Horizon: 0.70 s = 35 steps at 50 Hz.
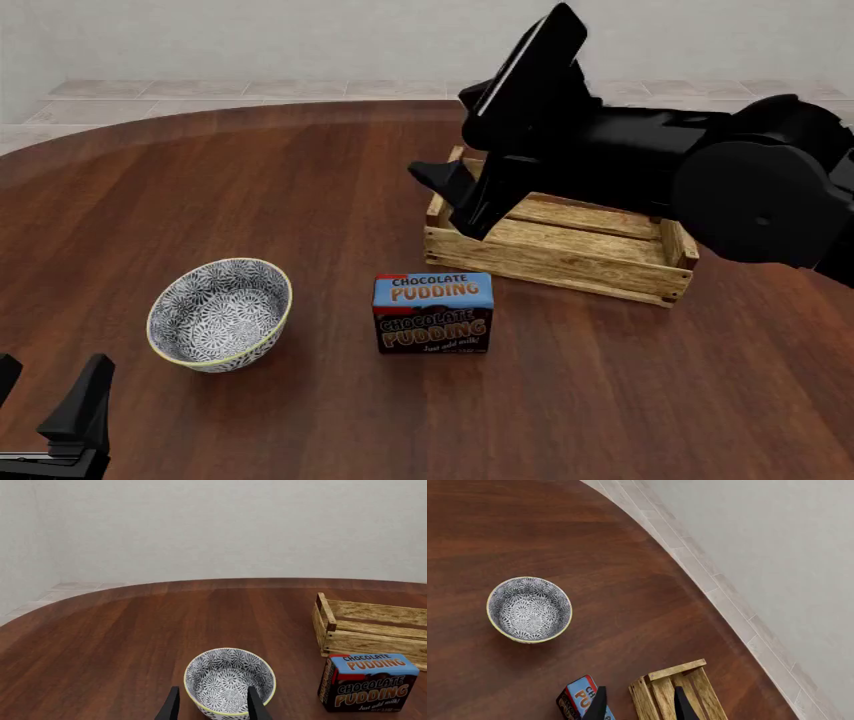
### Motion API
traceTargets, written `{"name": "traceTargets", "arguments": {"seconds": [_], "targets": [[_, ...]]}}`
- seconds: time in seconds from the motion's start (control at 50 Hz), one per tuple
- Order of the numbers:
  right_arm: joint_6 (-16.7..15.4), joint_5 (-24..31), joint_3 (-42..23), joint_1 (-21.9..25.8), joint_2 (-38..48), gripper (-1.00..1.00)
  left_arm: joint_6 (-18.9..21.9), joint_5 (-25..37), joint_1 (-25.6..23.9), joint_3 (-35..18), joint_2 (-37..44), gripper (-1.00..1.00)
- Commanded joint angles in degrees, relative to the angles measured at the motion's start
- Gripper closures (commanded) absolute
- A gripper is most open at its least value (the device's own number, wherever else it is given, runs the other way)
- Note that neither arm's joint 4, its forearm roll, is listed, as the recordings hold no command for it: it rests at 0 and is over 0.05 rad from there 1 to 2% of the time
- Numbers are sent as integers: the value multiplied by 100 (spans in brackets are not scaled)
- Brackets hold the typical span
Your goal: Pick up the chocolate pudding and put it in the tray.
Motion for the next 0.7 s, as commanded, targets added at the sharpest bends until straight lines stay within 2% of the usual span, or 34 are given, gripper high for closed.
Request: {"name": "traceTargets", "arguments": {"seconds": [0.02,0.06,0.24,0.7], "targets": [[-180,266,-114,267,83,-100,0,0,1,0,0,-100],[-282,319,-85,359,105,-100,1,0,0,0,0,-100],[-292,619,-244,583,183,-100,1,0,-1,0,1,-100],[-421,934,-178,817,306,-100,0,0,0,0,1,-100]]}}
